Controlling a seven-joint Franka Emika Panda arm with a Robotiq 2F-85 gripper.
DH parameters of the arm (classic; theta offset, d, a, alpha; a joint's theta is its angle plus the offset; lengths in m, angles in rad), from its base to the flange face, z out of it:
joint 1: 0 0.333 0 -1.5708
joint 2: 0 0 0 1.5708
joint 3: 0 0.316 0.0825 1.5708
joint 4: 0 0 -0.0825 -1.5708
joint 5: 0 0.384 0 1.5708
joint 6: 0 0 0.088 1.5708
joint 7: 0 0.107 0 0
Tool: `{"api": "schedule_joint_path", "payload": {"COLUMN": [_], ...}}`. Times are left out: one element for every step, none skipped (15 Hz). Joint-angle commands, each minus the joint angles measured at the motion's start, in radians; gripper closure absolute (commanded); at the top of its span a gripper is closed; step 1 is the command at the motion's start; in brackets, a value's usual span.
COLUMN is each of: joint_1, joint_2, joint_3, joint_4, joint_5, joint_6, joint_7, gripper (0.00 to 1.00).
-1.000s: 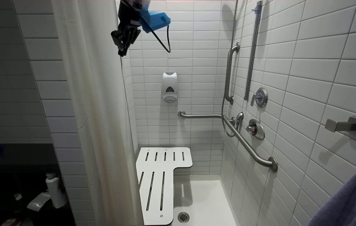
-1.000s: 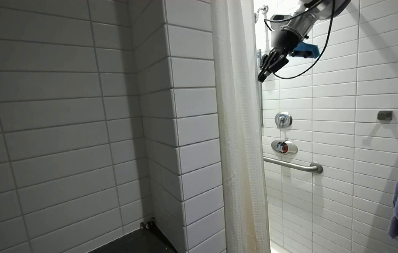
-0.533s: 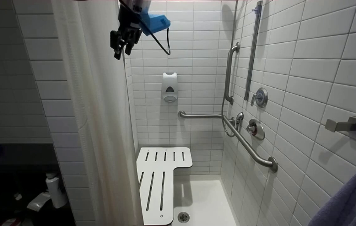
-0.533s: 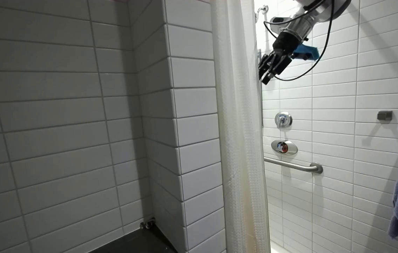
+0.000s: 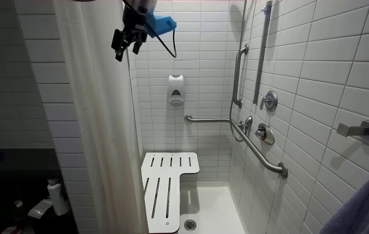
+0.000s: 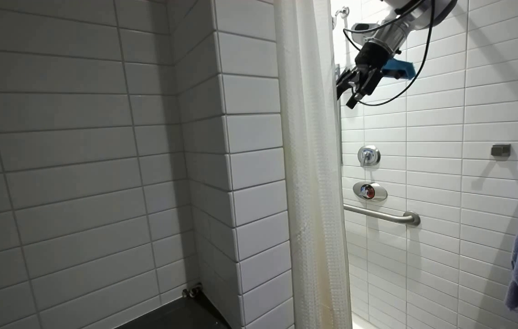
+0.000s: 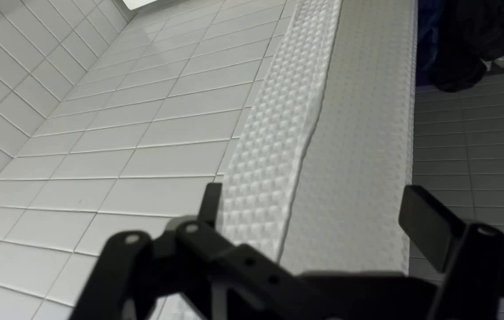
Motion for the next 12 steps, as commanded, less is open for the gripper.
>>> {"api": "schedule_joint_path", "payload": {"joint_1": [-0.015,-0.015,-0.015,-0.015,-0.014,-0.014,-0.014,-0.015,-0.016,-0.018,-0.019,-0.021], "joint_2": [0.008,0.015,0.023,0.03,0.037,0.043,0.05,0.056,0.063,0.07,0.076,0.082], "joint_3": [0.02,0.02,0.02,0.021,0.024,0.026,0.027,0.029,0.03,0.031,0.032,0.033], "joint_4": [0.042,0.062,0.082,0.1,0.119,0.134,0.148,0.162,0.172,0.183,0.192,0.199], "joint_5": [-0.004,-0.004,-0.004,-0.005,-0.009,-0.011,-0.009,-0.008,-0.008,-0.006,-0.005,-0.003], "joint_6": [-0.009,-0.021,-0.032,-0.04,-0.046,-0.051,-0.055,-0.059,-0.061,-0.066,-0.07,-0.073], "joint_7": [0.001,0.006,0.01,0.013,0.021,0.025,0.029,0.031,0.035,0.038,0.039,0.039], "gripper": [0.0,0.0,0.0,0.0,0.0,0.0,0.06,0.26,0.31,0.37,0.47,0.54]}}
